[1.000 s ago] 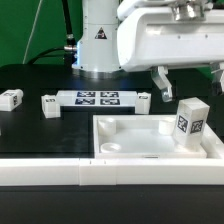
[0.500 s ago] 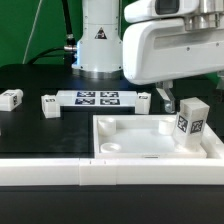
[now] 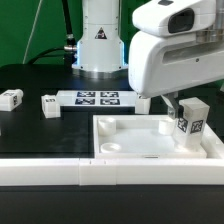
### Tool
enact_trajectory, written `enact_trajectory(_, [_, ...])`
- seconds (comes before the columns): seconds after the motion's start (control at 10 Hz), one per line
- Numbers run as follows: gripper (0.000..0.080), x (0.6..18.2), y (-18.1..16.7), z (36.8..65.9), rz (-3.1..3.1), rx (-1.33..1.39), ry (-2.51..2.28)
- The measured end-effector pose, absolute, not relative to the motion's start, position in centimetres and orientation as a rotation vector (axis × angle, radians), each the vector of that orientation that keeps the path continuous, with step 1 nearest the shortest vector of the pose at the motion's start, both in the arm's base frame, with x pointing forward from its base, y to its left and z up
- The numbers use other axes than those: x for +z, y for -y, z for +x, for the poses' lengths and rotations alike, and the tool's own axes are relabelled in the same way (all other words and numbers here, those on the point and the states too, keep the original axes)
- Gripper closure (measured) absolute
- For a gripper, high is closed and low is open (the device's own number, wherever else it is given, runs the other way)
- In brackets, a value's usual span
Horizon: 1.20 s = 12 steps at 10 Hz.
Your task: Assemble one leg
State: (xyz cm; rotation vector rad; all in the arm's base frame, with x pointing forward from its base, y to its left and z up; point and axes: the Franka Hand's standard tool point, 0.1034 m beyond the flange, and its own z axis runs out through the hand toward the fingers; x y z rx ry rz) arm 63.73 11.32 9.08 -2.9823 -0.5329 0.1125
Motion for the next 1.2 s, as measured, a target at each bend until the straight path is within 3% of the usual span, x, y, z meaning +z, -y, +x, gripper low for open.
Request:
enact_trajectory(0.1, [0.0192,9.06,-11.31,63.74,-2.982,0.113,0.533])
enact_trajectory(0.3, [0.0466,9.04,-11.3,63.74,-2.982,0.113,0.533])
enact_trajectory(0.4, [0.0502,9.04,-11.3,63.74,-2.982,0.113,0.533])
enact_trajectory(0.8, [0.0502,9.11,-11.26,63.62,-2.99,0.119,0.488])
enact_trajectory(1.2, [0.0502,8.93,-11.94,63.46,-3.024,0.123,-0.208])
